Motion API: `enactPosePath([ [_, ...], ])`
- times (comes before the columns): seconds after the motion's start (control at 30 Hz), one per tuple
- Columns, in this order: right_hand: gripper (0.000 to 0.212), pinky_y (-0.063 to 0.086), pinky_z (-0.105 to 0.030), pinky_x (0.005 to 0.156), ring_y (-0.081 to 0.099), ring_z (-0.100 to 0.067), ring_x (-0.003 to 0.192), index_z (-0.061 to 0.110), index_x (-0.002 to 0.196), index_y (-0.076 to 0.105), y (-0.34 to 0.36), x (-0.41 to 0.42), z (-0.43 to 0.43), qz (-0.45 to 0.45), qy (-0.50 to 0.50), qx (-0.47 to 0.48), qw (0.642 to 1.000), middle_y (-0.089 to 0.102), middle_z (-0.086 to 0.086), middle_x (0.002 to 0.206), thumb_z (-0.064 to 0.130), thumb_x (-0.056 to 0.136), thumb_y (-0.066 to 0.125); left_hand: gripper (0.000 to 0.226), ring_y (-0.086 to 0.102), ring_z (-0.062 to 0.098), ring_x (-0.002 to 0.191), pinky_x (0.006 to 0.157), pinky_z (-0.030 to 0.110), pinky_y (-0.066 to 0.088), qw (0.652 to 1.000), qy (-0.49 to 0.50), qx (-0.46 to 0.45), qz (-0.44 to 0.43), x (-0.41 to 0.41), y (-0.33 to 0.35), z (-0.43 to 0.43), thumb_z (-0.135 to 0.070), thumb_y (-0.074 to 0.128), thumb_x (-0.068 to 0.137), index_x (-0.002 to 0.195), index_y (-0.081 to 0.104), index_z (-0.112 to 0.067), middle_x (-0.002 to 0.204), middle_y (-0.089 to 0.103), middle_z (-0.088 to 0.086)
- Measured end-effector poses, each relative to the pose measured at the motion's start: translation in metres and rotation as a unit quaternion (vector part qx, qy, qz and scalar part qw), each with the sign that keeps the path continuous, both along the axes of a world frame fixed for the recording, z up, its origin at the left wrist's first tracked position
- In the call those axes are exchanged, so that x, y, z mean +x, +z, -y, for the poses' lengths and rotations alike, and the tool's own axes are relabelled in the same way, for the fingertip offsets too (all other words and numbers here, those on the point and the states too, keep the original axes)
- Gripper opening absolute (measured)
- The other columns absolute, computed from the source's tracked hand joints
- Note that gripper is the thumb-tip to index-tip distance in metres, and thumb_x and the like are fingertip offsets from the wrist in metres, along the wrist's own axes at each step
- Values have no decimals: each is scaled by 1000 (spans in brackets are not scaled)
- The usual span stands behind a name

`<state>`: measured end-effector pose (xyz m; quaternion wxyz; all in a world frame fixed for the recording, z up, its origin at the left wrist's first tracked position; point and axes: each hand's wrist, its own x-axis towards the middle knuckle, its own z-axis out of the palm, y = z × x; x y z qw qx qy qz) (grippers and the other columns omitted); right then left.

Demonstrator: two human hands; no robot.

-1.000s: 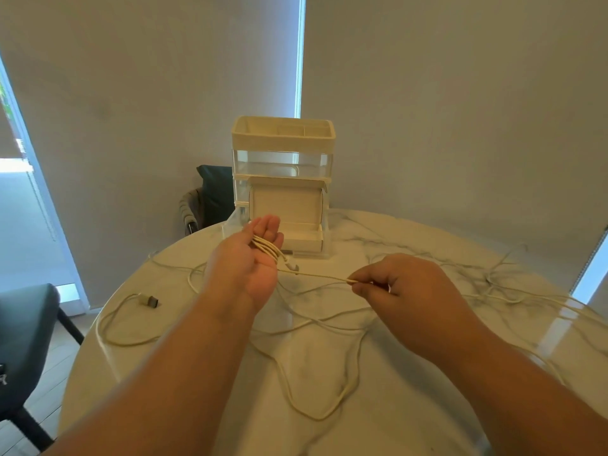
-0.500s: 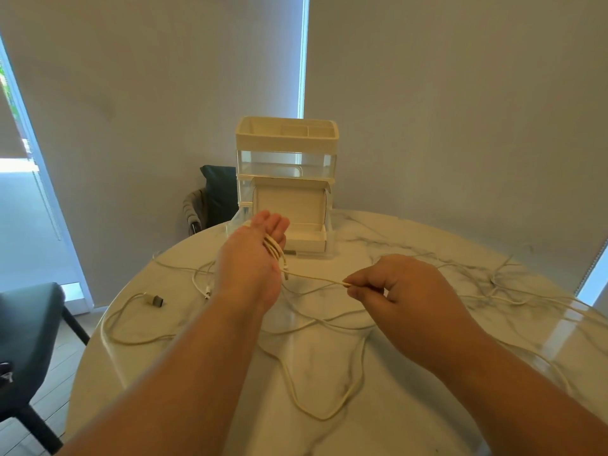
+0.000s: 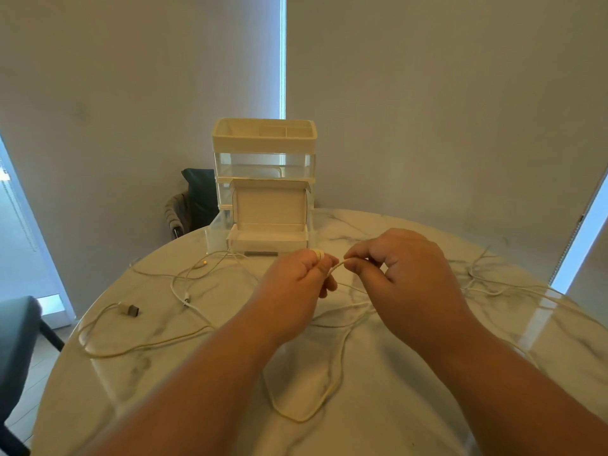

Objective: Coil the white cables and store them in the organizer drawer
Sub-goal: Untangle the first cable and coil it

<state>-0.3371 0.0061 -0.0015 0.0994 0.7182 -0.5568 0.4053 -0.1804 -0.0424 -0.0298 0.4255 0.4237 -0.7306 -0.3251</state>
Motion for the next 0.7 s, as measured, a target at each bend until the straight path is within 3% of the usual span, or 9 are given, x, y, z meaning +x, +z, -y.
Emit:
enactPosePath([
  [0.1, 15, 49, -46, 74, 55, -10, 78, 35, 84, 74, 0, -3, 2, 10, -3, -1, 1000, 61, 18, 73, 35, 90, 60, 29, 61, 6, 76, 76, 24, 49, 997, -49, 59, -16, -3, 1, -7, -32, 43, 102, 95, 70, -24, 80, 69, -6],
  [0.23, 16, 48, -46, 78, 59, -13, 83, 34, 84, 74, 1, -5, 3, 25, -4, -12, 1000, 65, 16, 77, 36, 85, 58, 24, 61, 4, 73, 73, 20, 49, 994, -81, 39, 58, -7, -1, -6, -19, 46, 100, 95, 69, -25, 80, 68, -7],
  [0.43, 19, 48, -47, 79, 60, -14, 84, 33, 88, 76, 1, -11, 6, 19, -2, -12, 1000, 68, 13, 79, 37, 87, 57, 24, 65, 10, 75, 80, 26, 53, 990, -120, 67, 42, -4, -1, -3, -17, 47, 102, 102, 71, -15, 83, 73, -5],
  [0.6, 19, 47, -48, 80, 59, -14, 86, 33, 87, 75, 0, -13, 8, 31, 16, -13, 999, 66, 13, 79, 39, 86, 57, 25, 65, 12, 70, 71, 18, 53, 970, -184, 160, -24, -3, 5, -9, -12, 44, 103, 108, 67, -2, 79, 73, 2],
  [0.7, 20, 47, -48, 79, 58, -13, 86, 33, 87, 76, -1, -12, 8, 26, 25, -12, 999, 66, 13, 79, 40, 85, 56, 27, 63, 10, 68, 68, 18, 50, 966, -198, 164, -11, -6, 4, -13, -16, 42, 105, 102, 67, -7, 77, 72, 3],
])
